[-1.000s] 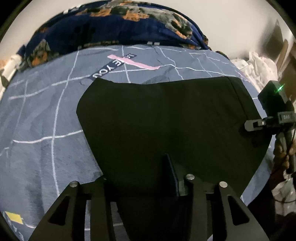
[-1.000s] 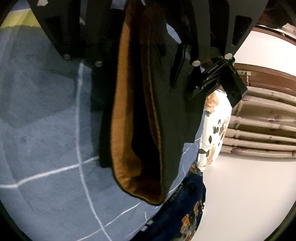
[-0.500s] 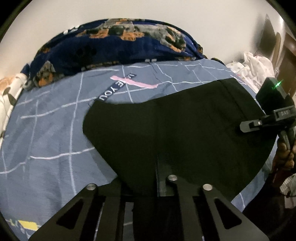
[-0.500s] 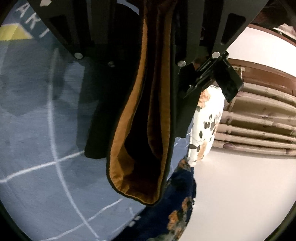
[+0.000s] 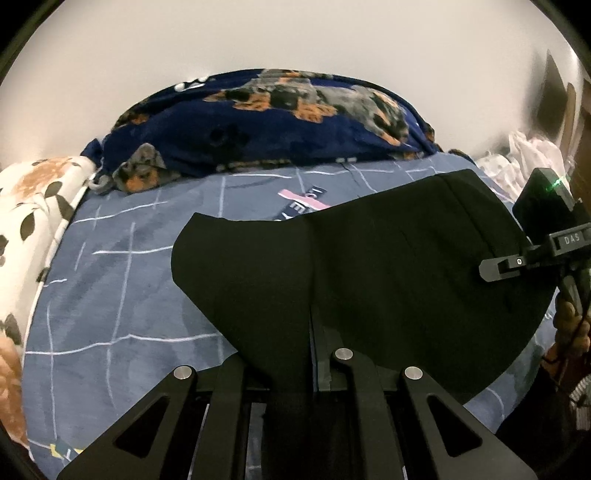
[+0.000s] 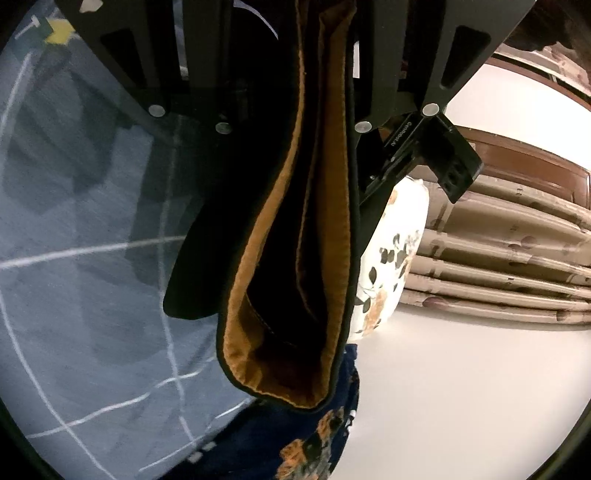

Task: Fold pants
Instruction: 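Grasp the black pants with the left gripper while the right gripper holds the orange-lined edge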

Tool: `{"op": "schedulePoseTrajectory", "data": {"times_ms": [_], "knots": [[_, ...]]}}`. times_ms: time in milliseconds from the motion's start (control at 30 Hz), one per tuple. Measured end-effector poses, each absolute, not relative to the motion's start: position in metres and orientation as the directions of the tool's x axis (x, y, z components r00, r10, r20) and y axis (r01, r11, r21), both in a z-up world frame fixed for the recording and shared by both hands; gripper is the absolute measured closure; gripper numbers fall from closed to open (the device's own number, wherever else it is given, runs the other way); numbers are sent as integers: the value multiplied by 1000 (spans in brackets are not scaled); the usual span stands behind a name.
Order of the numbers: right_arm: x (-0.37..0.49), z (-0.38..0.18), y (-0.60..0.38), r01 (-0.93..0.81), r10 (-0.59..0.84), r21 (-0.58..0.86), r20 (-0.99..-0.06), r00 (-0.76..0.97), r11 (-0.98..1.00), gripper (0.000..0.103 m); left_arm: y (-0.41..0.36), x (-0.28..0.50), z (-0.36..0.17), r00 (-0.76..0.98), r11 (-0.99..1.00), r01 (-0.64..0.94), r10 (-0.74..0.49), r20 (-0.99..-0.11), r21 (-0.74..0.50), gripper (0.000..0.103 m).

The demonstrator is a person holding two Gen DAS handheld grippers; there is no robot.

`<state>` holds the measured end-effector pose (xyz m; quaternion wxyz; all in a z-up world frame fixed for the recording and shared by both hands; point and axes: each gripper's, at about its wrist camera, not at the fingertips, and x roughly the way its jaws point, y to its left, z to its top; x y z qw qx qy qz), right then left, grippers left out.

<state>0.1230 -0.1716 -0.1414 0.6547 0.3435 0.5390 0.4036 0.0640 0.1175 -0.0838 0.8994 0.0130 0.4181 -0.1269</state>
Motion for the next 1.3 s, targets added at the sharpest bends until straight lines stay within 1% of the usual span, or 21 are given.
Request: {"op": "schedulePoseTrajectory", "data": {"times_ms": [467, 1000, 1300], "knots": [[159, -130, -138, -168, 915, 899, -397, 77, 405, 76, 153, 92, -76, 658, 980, 175, -184, -730, -90, 94], [224, -134, -102, -167, 933, 918, -353, 66, 359, 76, 191, 159, -76, 686, 991, 105, -131, -716, -81, 94], [258, -138, -89, -167, 943, 928, -324, 81, 333, 76, 201, 197, -73, 706, 995, 91, -100, -701, -50, 94]]}}
